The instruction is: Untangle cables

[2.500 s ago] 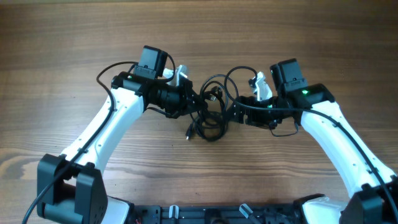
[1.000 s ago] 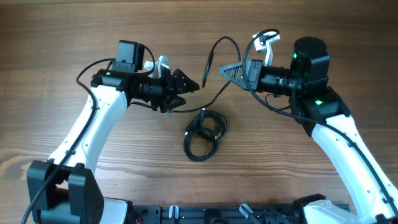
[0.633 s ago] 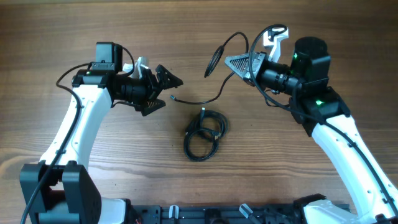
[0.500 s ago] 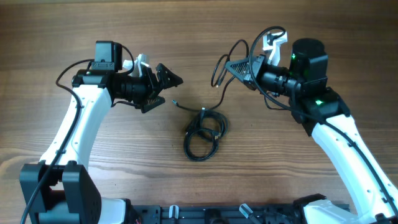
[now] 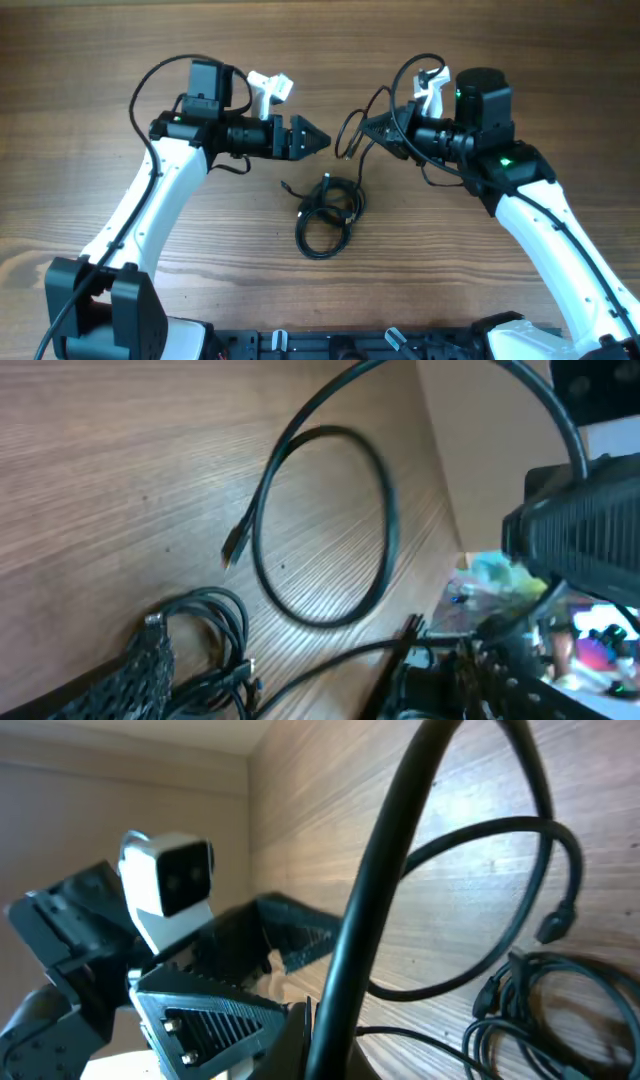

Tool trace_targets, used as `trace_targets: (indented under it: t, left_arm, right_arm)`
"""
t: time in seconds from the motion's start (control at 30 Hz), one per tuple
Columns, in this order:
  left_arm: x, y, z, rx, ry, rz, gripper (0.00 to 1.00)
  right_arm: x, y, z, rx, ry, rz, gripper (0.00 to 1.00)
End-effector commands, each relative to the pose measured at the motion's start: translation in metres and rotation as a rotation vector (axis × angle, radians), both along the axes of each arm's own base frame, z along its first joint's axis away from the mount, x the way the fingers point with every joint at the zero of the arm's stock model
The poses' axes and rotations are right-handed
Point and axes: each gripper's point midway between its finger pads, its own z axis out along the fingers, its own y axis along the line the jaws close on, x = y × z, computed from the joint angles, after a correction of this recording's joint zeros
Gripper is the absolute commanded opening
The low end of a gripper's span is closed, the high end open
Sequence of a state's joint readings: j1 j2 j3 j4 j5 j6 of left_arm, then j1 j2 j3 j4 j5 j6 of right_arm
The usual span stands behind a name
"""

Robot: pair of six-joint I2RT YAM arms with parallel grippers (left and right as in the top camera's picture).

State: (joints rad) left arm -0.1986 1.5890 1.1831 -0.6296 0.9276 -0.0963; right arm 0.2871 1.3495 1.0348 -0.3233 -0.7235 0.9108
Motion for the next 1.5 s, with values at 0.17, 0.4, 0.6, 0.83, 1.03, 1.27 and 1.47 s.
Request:
trace_targets:
  t: [0.17, 0.4, 0.6, 0.83, 1.03, 1.27, 1.47]
  left_arm:
    - [-0.022, -0.042, -0.004, 0.136, -0.21, -0.18, 0.86]
    - [0.012, -0.032, -0.007, 0.228, -0.219, 0.016, 0.44]
    - [0.029, -0.006, -0.01, 0.242, -0.158, 0.14, 0.19]
    - [0.056, 0.013, 0.024, 0.077, -0.053, 0.374, 0.04]
    - [0.062, 0.072, 0.094, -0.137, -0.088, 0.489, 0.04]
    - [0.063, 0.086, 0.084, -0.108, -0.048, 0.541, 0.04]
    - [0.067, 0.109, 0.06, 0.015, -0.006, 0.674, 0.04]
  right_arm:
    - [-0.016, 0.021, 0.012, 0.063, 0.003, 0.108, 0.04]
    - [-0.026, 0.026, 0.017, 0.1, 0.006, 0.171, 0.04]
    - [-0.018, 0.022, 0.012, 0.052, -0.039, 0.143, 0.04]
    - [0.01, 0.02, 0.046, 0.068, -0.245, 0.083, 0.05]
    - [0.065, -0.04, 0.038, -0.18, -0.39, -0.203, 0.07]
    - [0.074, -0.066, 0.006, -0.335, -0.322, -0.304, 0.36]
    - [0.061, -0.051, -0.06, -0.386, -0.15, -0.142, 0.51]
